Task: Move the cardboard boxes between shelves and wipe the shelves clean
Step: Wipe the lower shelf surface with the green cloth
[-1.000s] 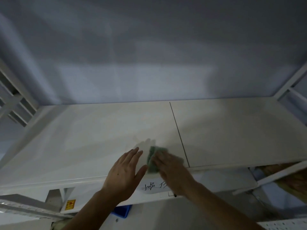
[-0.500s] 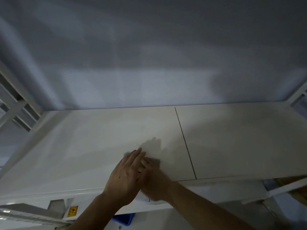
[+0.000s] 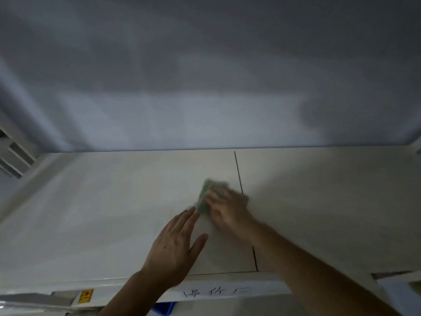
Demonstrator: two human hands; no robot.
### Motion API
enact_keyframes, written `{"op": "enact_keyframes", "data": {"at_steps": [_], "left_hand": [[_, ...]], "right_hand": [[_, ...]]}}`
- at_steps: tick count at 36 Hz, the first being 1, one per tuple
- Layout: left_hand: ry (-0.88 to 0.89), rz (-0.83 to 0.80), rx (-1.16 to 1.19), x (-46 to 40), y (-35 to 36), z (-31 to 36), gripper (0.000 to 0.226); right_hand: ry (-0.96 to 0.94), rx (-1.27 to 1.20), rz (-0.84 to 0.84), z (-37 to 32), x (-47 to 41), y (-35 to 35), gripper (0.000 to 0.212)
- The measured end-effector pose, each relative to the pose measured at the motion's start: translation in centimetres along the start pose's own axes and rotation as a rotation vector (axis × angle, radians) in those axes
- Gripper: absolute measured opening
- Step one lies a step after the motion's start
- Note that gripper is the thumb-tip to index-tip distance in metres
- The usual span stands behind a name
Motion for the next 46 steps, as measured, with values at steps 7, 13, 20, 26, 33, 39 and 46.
{"op": "enact_keyframes", "data": {"at_steps": [7,13,20,26,33,39,46], "left_hand": [[0.026,0.034,-0.067,-2.4,0.1,1.6,0.073],[0.001,-0.019,-0.106,-3.3,1.3,2.9,0.069],[-0.023,-0.014,-0.080,-4.8,1.6,3.6,0.069],[-0.039,0.006,-0.058,-4.7,1.5,4.3,0.071],[-0.013,-0.022,-0.076,-3.4,2.2,5.4,0.082],[0.013,-0.018,-0.041,-2.5,2.4,6.7,0.081],[0.044,-0.065,-0.028,-2.4,2.9,9.2,0.087]], "right_hand": [[-0.007,-0.208,-0.219,6.2,0.6,1.1,0.049],[0.524,0.102,-0.211,23.4,-4.5,-3.6,0.048],[-0.053,0.070,-0.207,9.0,-3.6,1.0,0.052],[-0.339,-0.046,-0.321,5.9,5.6,-0.9,0.050],[0.619,0.023,-0.222,28.9,5.0,-5.8,0.052],[0.243,-0.007,-0.091,11.9,6.3,-3.2,0.041],[-0.064,-0.087,-0.278,6.2,13.9,-2.7,0.054]]}}
Point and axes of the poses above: each hand's wrist, its own x-axis away from the middle knuckle, its own y-axis out of the palm, z = x × y, the point moved 3 cm from there along -x, towards the middle knuckle, and after that the axes turned 3 degrees about -y, right-handed, at the moved point
